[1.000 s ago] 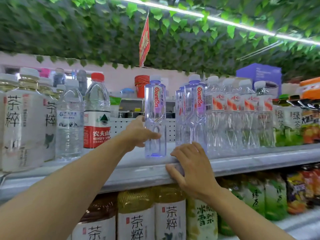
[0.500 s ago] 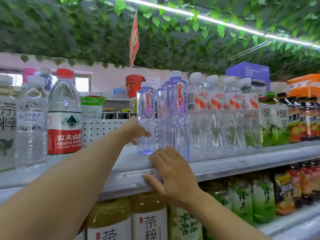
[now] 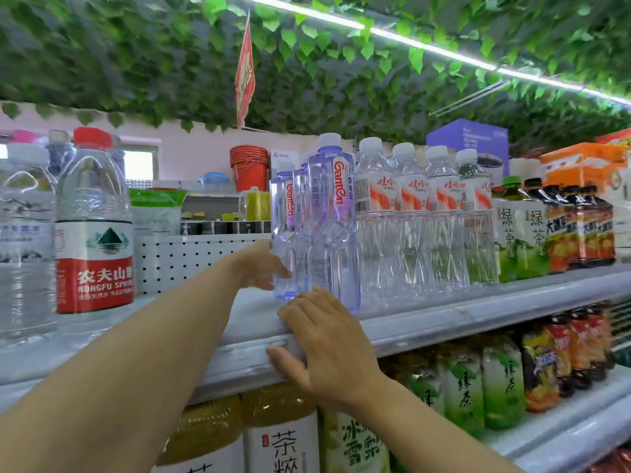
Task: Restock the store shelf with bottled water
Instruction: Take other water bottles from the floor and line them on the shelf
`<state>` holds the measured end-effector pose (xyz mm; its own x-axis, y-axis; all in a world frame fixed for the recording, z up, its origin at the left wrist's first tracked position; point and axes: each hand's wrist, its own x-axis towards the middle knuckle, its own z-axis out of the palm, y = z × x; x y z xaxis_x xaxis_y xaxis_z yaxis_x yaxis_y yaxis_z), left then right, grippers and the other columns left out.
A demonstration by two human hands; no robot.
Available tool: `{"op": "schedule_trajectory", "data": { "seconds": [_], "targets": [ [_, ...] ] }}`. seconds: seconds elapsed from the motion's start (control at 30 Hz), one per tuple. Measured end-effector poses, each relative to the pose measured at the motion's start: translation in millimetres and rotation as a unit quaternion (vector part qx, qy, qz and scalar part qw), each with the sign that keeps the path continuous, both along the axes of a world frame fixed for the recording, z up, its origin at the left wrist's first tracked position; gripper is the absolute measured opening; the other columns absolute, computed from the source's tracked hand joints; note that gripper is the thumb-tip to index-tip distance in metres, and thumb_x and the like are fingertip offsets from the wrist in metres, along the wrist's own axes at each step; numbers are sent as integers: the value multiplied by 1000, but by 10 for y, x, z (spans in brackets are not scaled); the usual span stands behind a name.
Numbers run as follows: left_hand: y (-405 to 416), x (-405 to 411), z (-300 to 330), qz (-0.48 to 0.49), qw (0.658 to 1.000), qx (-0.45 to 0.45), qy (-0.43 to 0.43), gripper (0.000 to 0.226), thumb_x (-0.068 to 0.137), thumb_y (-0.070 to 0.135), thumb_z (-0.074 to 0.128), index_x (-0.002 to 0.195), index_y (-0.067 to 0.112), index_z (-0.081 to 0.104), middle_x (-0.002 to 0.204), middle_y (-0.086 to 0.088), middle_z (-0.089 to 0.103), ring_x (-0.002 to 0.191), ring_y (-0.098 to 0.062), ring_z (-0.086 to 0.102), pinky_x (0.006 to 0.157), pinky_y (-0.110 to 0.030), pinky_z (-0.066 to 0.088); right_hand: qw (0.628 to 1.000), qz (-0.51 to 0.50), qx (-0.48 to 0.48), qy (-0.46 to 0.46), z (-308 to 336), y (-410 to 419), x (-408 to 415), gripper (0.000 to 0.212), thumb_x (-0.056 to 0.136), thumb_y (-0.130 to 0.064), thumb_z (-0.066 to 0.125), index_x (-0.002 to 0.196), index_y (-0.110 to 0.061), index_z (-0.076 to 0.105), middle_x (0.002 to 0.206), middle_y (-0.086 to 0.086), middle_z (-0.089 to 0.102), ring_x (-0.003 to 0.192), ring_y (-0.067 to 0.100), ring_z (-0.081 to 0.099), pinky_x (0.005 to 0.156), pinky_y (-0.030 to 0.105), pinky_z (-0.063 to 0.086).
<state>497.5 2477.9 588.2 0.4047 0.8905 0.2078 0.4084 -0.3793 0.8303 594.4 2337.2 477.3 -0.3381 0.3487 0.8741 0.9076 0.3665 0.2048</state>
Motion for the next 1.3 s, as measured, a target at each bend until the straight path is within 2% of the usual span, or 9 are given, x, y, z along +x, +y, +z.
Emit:
{"op": "schedule_trajectory", "data": {
  "seconds": [0.1,0.23,0.33,0.43,0.7,0.87,1.03,1.17,1.3],
  "targets": [
    [5,6,-34,-2,1000,16,11,30,86,-7,57,100,18,51,89,-5,60,76,-17,58,62,-26,50,1000,-2,1,1,2,-8,-2,35,90,-49,43,93,-16,54,91,0,58,88,14,48,95,30,32],
    [16,65,-38,-6,999,36,26,29,85,-6,59,86,22,53,92,-7,61,92,-25,59,78,-35,52,1000,0,-7,-1,7,-6,-1,35,90,-49,42,91,-17,53,90,0,57,88,14,47,95,30,32],
    [45,106,-48,-14,998,44,37,26,84,-6,59,97,16,56,110,-19,63,97,-29,59,85,-42,54,1000,0,-2,-1,0,1,5,35,90,-50,42,92,-17,53,91,-1,57,89,13,47,98,30,31],
    [46,131,-53,-16,998,50,42,35,86,-5,57,113,17,52,111,-14,61,97,-26,59,77,-34,54,1000,3,6,-3,-1,9,9,34,90,-49,43,93,-17,53,91,-1,57,89,13,46,97,29,31],
    [-10,128,-46,-38,996,55,56,37,87,-4,56,117,16,53,102,-8,60,96,-23,57,85,-36,53,1000,-3,14,-8,-1,7,11,33,89,-50,43,93,-18,53,92,-2,58,91,11,45,96,28,31],
    [-7,128,-50,-44,995,63,61,35,86,-3,58,115,16,56,111,-13,62,105,-29,59,90,-42,53,1000,1,18,-3,-3,2,7,34,89,-49,43,92,-17,55,91,-1,59,90,12,47,96,28,32],
    [-33,144,-63,-35,997,52,52,33,87,-3,57,110,21,54,112,-9,62,107,-26,58,88,-36,52,1000,-1,11,0,-8,-4,2,33,90,-49,43,93,-18,53,91,-1,58,90,11,45,97,28,30],
    [-56,114,-75,-15,998,28,48,41,86,2,62,123,15,51,114,-9,62,105,-23,59,80,-30,54,1000,2,-1,4,8,-23,1,33,89,-48,44,92,-16,55,90,0,59,90,13,47,100,29,29],
    [-160,27,-31,19,997,14,77,58,88,2,61,139,10,35,123,-12,55,105,-23,55,78,-29,49,1000,-2,-14,0,0,-29,-2,32,89,-47,44,93,-17,54,90,-1,58,89,13,47,100,29,30]
  ]
}}
